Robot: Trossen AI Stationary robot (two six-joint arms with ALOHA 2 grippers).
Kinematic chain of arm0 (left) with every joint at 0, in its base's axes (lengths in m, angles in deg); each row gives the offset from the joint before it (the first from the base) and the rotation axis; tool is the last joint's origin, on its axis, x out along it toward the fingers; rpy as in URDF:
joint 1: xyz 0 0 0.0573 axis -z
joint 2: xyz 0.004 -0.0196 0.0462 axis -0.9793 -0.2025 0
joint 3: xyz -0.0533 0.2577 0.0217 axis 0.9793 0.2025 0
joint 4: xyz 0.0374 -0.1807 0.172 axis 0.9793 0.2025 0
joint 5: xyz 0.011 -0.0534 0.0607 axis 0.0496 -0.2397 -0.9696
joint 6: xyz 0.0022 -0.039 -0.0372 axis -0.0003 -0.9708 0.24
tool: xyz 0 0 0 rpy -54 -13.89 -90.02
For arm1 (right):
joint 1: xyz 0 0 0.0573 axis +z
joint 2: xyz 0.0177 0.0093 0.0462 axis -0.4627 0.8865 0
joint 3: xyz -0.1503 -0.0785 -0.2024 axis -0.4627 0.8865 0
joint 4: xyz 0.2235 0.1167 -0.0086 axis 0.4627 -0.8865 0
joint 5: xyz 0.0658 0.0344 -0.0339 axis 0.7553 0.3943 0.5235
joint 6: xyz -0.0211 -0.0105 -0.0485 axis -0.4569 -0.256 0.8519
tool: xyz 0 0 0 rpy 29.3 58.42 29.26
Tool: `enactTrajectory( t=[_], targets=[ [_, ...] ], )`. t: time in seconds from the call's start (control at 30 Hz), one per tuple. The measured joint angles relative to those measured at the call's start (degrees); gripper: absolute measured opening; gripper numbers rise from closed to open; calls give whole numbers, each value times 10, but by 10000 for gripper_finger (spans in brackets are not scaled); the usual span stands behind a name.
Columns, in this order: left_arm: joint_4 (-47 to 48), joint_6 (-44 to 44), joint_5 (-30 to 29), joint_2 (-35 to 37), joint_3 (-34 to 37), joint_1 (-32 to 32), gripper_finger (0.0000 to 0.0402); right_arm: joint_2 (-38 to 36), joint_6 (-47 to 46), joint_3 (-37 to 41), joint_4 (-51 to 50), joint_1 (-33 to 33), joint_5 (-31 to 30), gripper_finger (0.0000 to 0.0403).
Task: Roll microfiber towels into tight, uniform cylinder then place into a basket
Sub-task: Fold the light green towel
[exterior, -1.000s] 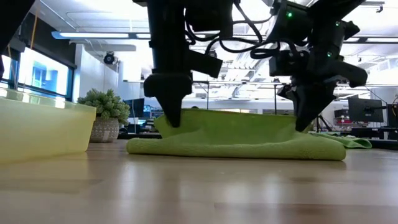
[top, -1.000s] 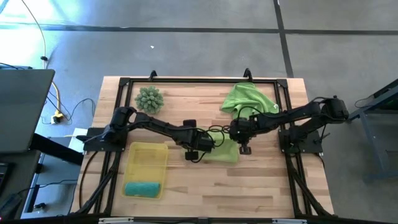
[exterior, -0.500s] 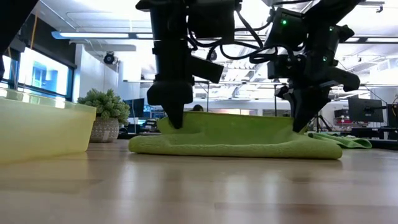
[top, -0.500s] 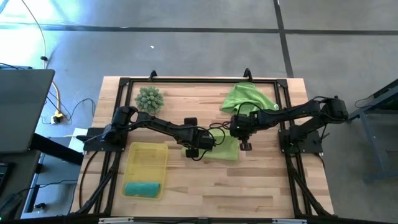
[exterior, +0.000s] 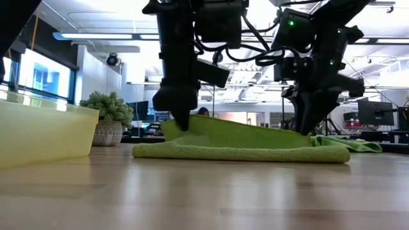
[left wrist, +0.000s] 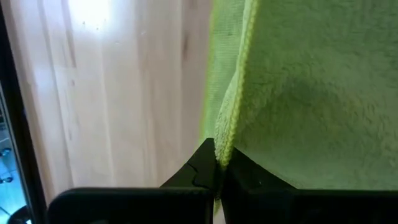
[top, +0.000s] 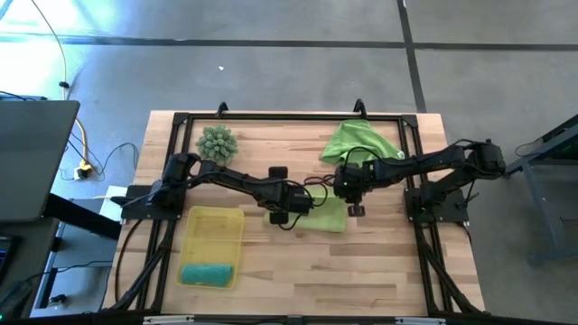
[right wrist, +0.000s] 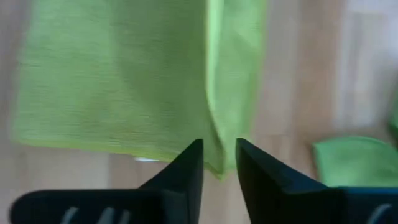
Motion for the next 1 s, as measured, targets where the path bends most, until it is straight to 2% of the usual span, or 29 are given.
enactTrajectory(
  t=[0.1,0.2,0.4,0.53,0.7,1.0],
  targets=[
    [-10,14,-1,0,0,-5,0,0,-1,0,-6,0,-55,107],
    [-20,28,-1,0,0,-10,0,0,-9,0,-13,0,-79,113],
    [-24,35,15,0,0,-19,0,0,-49,0,-12,7,-52,114],
    [-24,31,34,0,0,-23,0,0,-62,11,41,20,-25,114],
    [-24,30,28,0,0,-22,0,0,-71,32,74,28,-25,114],
    [-23,29,52,0,0,-23,0,0,-106,81,148,28,-20,114]
  ],
)
